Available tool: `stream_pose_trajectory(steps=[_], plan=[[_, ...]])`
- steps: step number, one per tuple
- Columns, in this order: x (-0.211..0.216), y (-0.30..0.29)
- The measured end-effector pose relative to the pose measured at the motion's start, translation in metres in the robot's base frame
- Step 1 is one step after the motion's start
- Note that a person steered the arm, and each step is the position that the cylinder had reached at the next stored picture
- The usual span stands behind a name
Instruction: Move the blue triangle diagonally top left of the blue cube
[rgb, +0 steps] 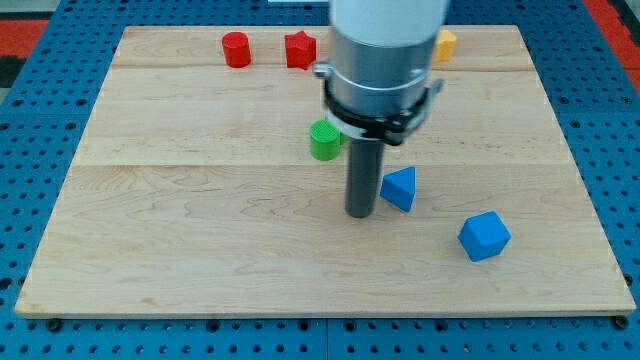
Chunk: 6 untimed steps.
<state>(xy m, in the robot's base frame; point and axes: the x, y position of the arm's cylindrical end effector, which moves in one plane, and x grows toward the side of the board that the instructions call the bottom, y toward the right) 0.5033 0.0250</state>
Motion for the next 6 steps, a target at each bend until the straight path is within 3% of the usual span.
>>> stream_pose_trajectory(steps=[3,6], plan=[[-0.04,0.021],[-0.011,0.064]])
